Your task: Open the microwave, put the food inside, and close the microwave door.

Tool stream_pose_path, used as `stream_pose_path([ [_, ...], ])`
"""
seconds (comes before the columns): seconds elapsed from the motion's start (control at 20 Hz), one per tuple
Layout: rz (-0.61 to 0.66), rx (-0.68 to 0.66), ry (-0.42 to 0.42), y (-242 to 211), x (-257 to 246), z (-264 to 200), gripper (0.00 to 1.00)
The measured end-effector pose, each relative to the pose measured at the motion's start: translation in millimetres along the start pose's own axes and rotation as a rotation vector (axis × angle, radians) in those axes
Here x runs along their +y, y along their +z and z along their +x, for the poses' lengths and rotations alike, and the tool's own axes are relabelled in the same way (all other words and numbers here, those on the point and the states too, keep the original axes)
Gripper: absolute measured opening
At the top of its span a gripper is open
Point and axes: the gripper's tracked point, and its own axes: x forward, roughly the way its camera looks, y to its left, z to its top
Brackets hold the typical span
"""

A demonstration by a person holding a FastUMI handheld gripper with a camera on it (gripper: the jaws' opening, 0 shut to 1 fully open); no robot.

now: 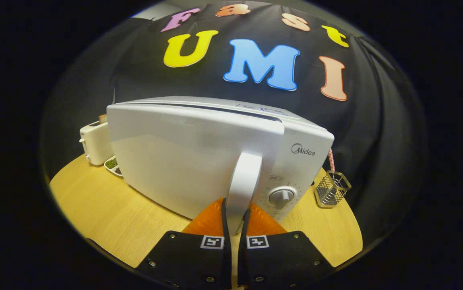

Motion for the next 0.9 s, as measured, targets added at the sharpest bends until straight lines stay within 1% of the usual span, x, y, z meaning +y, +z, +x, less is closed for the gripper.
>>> stream_pose_path([
  [0.15, 0.028, 0.044, 0.025, -5.7, 8.2, -14.0, 0.06],
  [0.4, -0.007, 0.084, 0.085, -16.8, 29.8, -45.3, 0.06],
  [0.9, -0.002, 0.161, 0.119, -31.3, 67.1, -87.1, 0.06],
])
